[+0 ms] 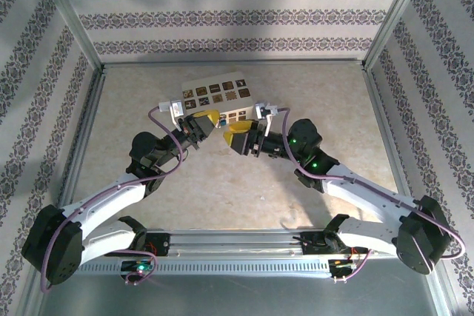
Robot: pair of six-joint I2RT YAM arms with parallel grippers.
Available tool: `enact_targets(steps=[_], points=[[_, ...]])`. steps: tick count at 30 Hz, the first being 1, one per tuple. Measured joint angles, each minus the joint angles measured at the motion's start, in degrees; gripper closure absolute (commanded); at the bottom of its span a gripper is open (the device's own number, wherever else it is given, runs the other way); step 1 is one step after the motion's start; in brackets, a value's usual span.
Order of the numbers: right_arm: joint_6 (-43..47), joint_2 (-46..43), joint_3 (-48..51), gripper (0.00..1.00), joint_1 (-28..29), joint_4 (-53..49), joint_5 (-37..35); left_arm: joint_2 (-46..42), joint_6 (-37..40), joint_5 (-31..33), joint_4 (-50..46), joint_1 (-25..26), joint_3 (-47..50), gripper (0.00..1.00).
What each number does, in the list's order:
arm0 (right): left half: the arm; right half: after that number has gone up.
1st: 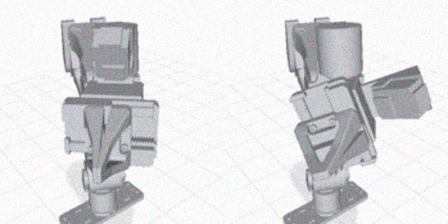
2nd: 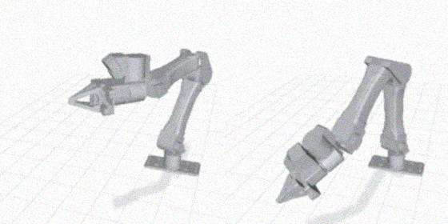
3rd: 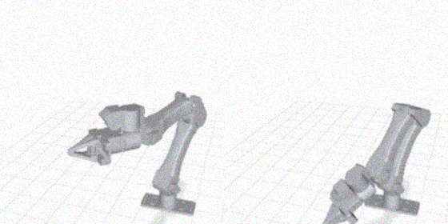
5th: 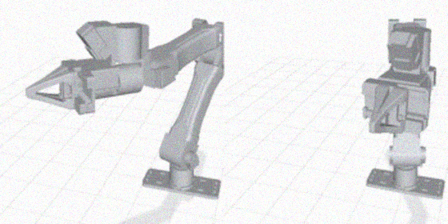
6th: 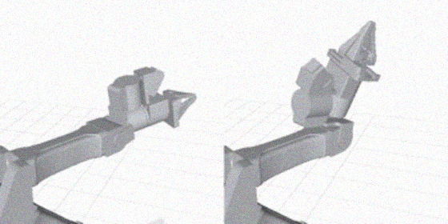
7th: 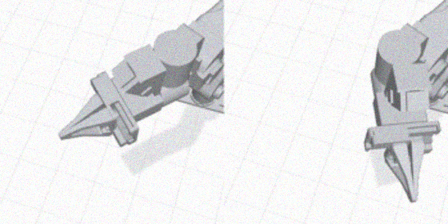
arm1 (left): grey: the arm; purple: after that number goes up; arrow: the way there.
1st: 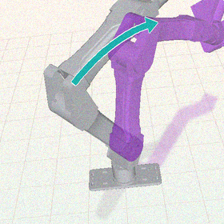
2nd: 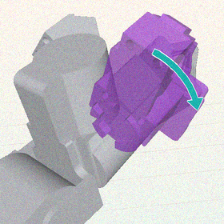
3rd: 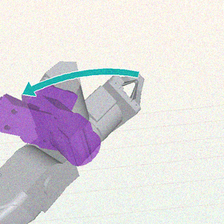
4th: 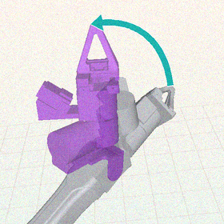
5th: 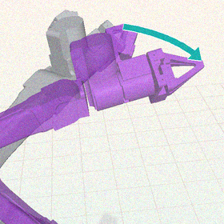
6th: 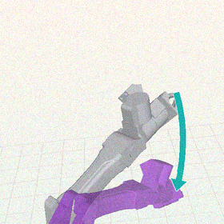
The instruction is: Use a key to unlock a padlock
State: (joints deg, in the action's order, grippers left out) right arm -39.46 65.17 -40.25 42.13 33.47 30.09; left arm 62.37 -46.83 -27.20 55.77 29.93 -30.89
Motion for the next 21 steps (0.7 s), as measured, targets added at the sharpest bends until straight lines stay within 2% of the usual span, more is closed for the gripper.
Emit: enact_targets(steps=[10,21], points=[[-2.3,4.4,-1.9,0.54,0.9,2.8,0.9,0.3,-0.3,-0.2,0.5,0.0,0.0,1.00],[-2.9,6.3,-3.9,0.71,0.9,3.6,1.7,0.4,-0.7,-0.2,0.8,0.0,0.0,1.00]])
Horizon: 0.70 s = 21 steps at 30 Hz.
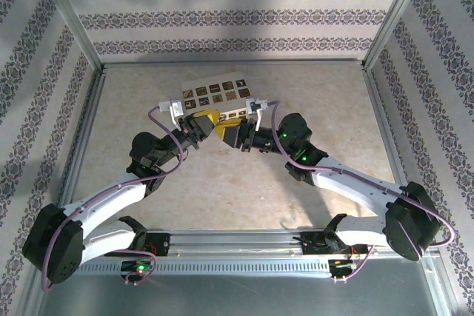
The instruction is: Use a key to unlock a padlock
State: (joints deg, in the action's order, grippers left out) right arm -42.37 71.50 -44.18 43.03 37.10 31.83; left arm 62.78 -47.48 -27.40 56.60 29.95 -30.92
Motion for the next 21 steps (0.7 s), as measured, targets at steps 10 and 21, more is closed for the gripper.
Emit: enact_targets(steps=[10,21], points=[[-0.7,0.5,0.0,0.94,0.0,0.0,0.1,0.0,-0.3,0.0,1.0,0.0,0.0,1.00],[0.8,0.1,0.0,1.00,0.0,-2.6,-0.5,-1.8,0.0,3.0,-0.5,0.0,0.3,0.45]])
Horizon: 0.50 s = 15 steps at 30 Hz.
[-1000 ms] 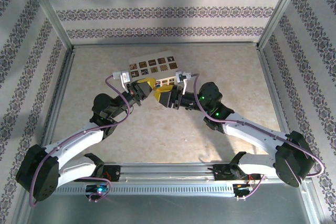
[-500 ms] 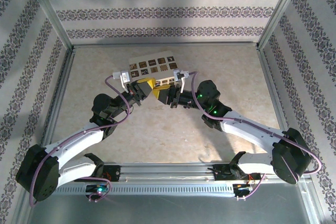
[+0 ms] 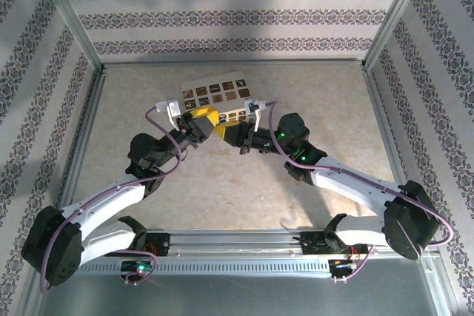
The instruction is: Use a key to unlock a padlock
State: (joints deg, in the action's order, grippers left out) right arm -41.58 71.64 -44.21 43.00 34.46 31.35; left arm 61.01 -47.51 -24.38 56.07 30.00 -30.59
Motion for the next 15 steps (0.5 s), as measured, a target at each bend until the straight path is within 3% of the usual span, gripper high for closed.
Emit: enact_targets(steps=[8,15], points=[[6.6,-6.1,1.0,1.00,-0.2,-12.6,-5.2,-6.4,3.6,6.8,-17.8,-0.7,-2.0,0.31],[12.3,-12.1,1.8,1.00,-1.7,-28.9,-13.2,-0.3,10.2,11.0,-40.3,-2.4,-14.2,0.25]])
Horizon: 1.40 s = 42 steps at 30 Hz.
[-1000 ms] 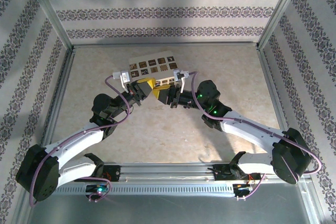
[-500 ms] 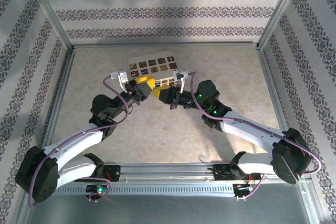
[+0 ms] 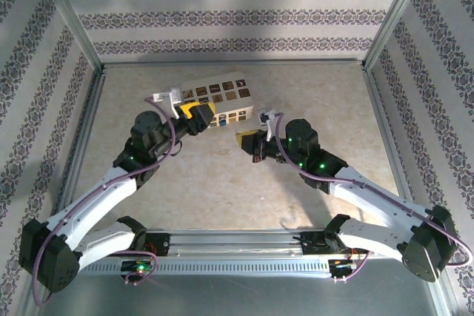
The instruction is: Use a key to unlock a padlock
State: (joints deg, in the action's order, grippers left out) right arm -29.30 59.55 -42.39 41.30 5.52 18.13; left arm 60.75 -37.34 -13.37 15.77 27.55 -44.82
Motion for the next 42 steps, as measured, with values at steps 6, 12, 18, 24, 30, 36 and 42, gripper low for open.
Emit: enact_targets(steps=[6,12,18,24,30,36,42], points=[[1.4,-4.1,1.9,1.00,-2.6,-11.4,-6.6,15.0,6.4,0.4,-11.5,-0.3,-11.8,0.23],[0.1,-5.6,6.2,1.00,-5.3,-17.3,-10.2,31.7,12.0,1.9,-18.5,-0.3,-24.4,0.22],[-1.0,-5.6,8.6,1.00,-7.4,-20.9,-11.8,44.9,16.5,3.6,-22.3,-0.3,-35.2,0.22],[-2.0,-4.9,10.1,1.00,-8.6,-21.4,-11.9,55.8,20.7,3.8,-28.2,-0.2,-48.8,0.20],[-2.3,-4.3,10.1,1.00,-8.9,-21.5,-11.9,64.5,24.1,4.7,-34.9,0.1,-61.0,0.20],[-2.3,-4.4,10.3,1.00,-9.4,-21.8,-11.9,69.7,27.0,5.3,-41.0,0.6,-68.1,0.20],[-2.5,-4.7,10.7,1.00,-10.5,-22.6,-11.9,70.1,29.4,5.3,-42.9,1.5,-69.2,0.20]])
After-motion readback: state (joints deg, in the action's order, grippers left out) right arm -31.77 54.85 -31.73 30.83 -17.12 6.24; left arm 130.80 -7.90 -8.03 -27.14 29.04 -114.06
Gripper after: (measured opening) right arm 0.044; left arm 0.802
